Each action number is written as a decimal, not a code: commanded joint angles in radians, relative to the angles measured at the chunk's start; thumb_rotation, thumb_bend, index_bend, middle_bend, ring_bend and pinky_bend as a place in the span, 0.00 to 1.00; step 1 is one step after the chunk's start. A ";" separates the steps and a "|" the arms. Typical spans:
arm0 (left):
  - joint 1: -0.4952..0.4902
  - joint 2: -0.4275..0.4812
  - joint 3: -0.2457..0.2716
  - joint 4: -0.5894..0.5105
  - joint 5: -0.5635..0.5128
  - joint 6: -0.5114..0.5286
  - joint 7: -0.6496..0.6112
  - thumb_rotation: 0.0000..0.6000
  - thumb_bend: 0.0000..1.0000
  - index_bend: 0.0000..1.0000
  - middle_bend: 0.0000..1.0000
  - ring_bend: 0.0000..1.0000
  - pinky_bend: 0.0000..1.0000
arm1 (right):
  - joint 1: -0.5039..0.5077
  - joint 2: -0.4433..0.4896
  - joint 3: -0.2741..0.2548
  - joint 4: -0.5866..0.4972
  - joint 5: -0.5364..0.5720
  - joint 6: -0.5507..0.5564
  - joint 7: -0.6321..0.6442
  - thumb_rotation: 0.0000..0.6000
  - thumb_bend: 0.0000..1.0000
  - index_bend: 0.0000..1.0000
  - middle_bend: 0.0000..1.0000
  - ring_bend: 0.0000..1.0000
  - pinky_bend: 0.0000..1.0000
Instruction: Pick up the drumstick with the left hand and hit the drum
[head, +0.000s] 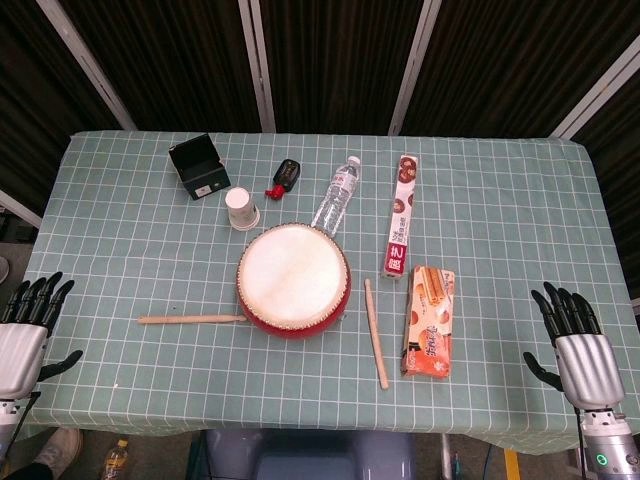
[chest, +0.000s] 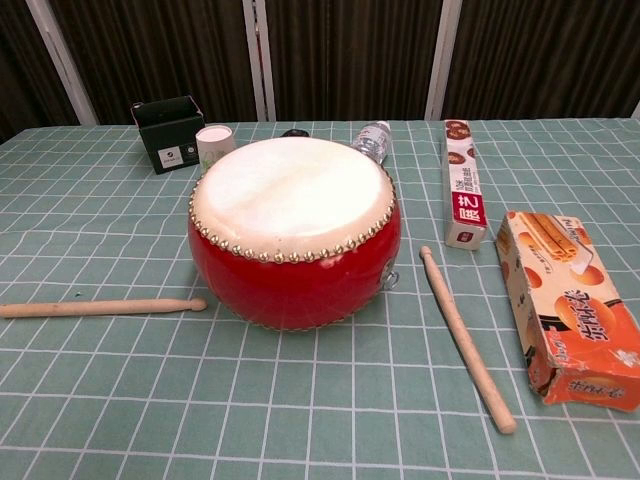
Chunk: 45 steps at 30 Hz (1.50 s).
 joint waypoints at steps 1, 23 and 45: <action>-0.002 0.001 0.001 0.001 0.000 -0.004 -0.001 1.00 0.00 0.00 0.00 0.00 0.00 | 0.000 0.001 0.000 -0.002 -0.001 0.000 0.000 1.00 0.28 0.00 0.00 0.00 0.08; -0.009 0.003 0.013 -0.015 0.005 -0.032 0.023 1.00 0.00 0.00 0.00 0.00 0.00 | -0.003 0.003 0.001 -0.001 0.000 0.001 0.004 1.00 0.28 0.00 0.00 0.00 0.08; -0.029 0.017 0.007 -0.051 -0.021 -0.078 0.069 1.00 0.00 0.00 0.00 0.00 0.00 | -0.003 0.006 -0.004 -0.008 -0.005 -0.006 -0.006 1.00 0.28 0.00 0.00 0.00 0.08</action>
